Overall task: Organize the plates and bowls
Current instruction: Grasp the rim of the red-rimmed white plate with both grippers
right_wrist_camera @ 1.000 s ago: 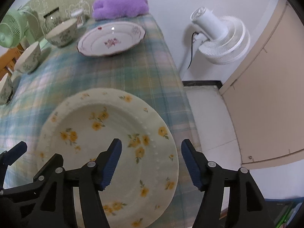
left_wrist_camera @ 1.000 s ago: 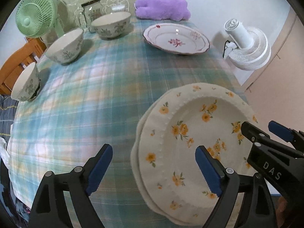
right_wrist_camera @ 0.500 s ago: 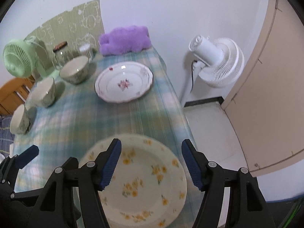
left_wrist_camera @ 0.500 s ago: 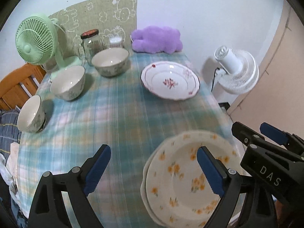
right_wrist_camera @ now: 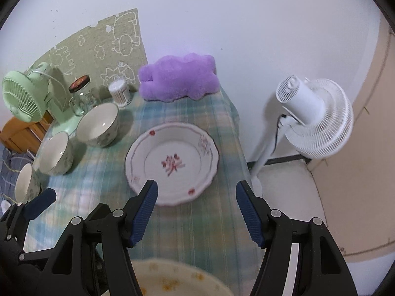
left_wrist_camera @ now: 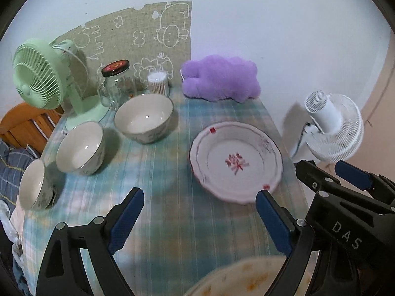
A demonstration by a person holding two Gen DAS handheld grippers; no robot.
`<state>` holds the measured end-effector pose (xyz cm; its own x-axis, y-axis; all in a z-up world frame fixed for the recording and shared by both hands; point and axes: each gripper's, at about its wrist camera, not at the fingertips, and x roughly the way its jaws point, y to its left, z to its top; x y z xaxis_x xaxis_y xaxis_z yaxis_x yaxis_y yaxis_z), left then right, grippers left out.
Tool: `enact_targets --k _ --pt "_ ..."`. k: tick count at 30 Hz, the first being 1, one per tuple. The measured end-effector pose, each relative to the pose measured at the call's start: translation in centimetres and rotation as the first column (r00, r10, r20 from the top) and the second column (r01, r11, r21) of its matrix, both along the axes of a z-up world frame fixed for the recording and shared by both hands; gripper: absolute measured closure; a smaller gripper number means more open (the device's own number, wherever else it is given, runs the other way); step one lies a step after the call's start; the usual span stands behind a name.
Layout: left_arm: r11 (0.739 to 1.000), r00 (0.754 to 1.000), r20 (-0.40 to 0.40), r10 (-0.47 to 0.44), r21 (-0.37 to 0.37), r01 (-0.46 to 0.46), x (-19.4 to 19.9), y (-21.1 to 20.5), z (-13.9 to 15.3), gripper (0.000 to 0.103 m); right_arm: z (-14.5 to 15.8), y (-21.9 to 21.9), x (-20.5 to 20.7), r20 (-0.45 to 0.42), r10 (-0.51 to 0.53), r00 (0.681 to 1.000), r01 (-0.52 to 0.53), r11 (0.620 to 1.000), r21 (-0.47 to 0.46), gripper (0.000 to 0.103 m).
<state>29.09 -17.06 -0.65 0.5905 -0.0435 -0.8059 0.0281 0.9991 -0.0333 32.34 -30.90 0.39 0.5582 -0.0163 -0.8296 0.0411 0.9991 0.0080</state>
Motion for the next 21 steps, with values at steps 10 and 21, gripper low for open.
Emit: enact_targets --k 10,21 --pt "0.999 0.997 -0.054 0.053 -0.006 -0.053 6.7 -1.2 -4.5 0.011 -4.5 -0.8 7.1 -0.038 0.006 0.999 -0.006 1.0 0.001 0.034" --pt "0.999 0.99 -0.134 0.048 0.024 -0.046 10.4 -2.2 -9.0 0.023 -10.3 -1.6 11.3 -0.12 0.012 0.993 -0.008 0.999 0.032 0.043"
